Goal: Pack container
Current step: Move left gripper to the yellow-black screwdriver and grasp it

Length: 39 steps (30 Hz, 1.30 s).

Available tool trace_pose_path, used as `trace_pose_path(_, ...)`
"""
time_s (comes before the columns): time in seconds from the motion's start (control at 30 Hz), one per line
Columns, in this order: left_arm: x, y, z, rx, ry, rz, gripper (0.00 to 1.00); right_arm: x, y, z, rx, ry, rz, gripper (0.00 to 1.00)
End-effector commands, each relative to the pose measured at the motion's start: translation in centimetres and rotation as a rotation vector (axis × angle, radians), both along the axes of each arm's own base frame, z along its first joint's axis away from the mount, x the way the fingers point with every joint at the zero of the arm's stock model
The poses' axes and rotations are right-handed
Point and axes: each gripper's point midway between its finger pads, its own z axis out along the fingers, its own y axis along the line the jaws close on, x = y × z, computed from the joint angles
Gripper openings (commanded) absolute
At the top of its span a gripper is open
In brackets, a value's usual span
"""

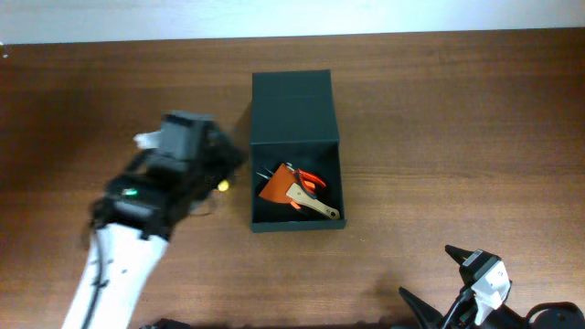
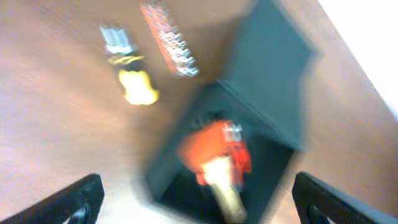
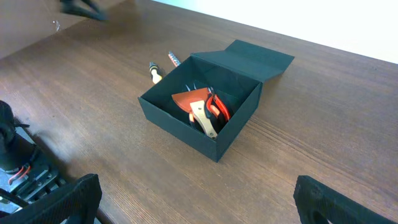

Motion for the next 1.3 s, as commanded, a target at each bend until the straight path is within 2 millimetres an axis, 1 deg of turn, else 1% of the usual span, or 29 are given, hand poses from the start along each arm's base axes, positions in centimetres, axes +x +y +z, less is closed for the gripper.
trace_pose_path(0.0,-0.5,4.1,0.5,0.127,0.095,0.001,0.99,-0.1,0.1,0.0,0.006,-0.003,0.008,0.99)
trace_pose_path(0.07,-0.5,5.5,1.0,0.134,0.141,0.046,0.99,-0.1,0.1,0.0,0.006,-0.003,0.008,0.99)
trace_pose_path(0.1,-0.2,5.8,1.2,0.134,0.152,0.057,0.99,-0.1,0.1,0.0,0.006,-0.003,0.008,0.99)
trace_pose_path(0.2,1.8,6.0,0.8,0.134,0.172,0.067,0.99,-0.1,0.1,0.0,0.006,-0.003,0.008,0.99)
trace_pose_path(0.27,3.1,5.8,-0.4,0.133,0.192,0.066,0.99,-0.1,0.1,0.0,0.006,-0.003,0.008,0.99)
trace_pose_path(0.4,5.3,5.0,-3.7,0.101,0.254,0.049,0.99,-0.1,0.1,0.0,0.006,-0.003,0.008,0.99)
trace_pose_path(0.5,6.2,4.3,-6.1,0.072,0.315,0.037,0.99,-0.1,0.1,0.0,0.006,-0.003,0.008,0.99)
trace_pose_path(0.67,6.3,3.7,-9.9,0.035,0.4,0.069,0.99,-0.1,0.1,0.0,0.006,-0.003,0.008,0.99)
trace_pose_path(0.8,6.4,2.8,-13.3,-0.016,0.425,0.062,0.99,-0.1,0.1,0.0,0.006,-0.003,0.008,0.99)
trace_pose_path(0.93,6.1,2.2,-16.0,-0.059,0.456,0.077,0.99,-0.1,0.1,0.0,0.006,-0.003,0.008,0.99)
trace_pose_path(1.07,5.1,2.2,-17.6,-0.069,0.506,0.118,0.99,-0.1,0.1,0.0,0.006,-0.003,0.008,0.99)
trace_pose_path(1.27,4.7,2.1,-19.5,-0.07,0.563,0.13,0.99,-0.1,0.1,0.0,0.006,-0.003,0.008,0.99)
